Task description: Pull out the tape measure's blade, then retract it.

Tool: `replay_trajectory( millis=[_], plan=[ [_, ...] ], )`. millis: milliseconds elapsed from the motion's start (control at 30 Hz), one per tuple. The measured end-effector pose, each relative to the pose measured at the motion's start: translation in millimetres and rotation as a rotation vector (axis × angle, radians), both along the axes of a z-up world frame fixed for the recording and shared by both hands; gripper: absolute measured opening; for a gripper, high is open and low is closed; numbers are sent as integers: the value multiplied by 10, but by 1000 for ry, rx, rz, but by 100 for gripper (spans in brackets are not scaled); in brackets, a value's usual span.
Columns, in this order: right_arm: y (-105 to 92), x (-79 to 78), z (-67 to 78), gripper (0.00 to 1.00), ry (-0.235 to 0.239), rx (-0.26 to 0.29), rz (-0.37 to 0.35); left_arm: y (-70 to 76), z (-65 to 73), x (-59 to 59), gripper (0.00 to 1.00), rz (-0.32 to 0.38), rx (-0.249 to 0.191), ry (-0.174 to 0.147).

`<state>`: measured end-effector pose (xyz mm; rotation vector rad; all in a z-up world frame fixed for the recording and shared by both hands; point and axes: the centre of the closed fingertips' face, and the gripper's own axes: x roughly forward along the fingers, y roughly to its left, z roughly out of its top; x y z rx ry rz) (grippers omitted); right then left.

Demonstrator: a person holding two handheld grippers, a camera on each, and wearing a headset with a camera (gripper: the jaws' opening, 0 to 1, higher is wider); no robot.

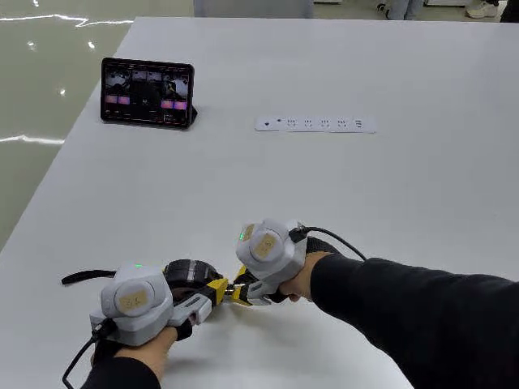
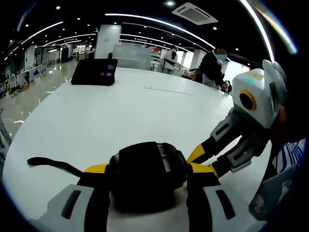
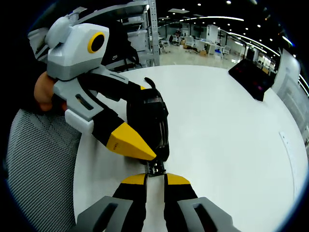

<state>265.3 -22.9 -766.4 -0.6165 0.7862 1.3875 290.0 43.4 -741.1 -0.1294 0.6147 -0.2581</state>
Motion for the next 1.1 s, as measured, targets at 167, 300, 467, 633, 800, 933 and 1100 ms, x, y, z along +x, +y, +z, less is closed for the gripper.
replay_trajectory(
  millis=[167,300,467,633,800,933,1100],
  plan=[
    [-131,-37,13,10,-11,0,-15,19,79,-27,59,-43,12,2],
    [-240,-82,49,13,-19,6,-30,13,94,-77,63,-100,39,10],
    [-390,-131,112,17,-28,19,-61,-2,99,-154,66,-169,62,18],
    [-622,-216,174,21,-5,24,-118,31,47,-228,73,-248,77,50],
    [-864,-246,227,25,-13,31,-158,114,-45,-289,77,-290,81,95],
    [-1052,-241,237,27,3,44,-237,187,-30,-306,79,-293,71,91],
    [-1295,-295,250,28,-3,44,-273,183,88,-332,89,-328,28,48]
  ],
)
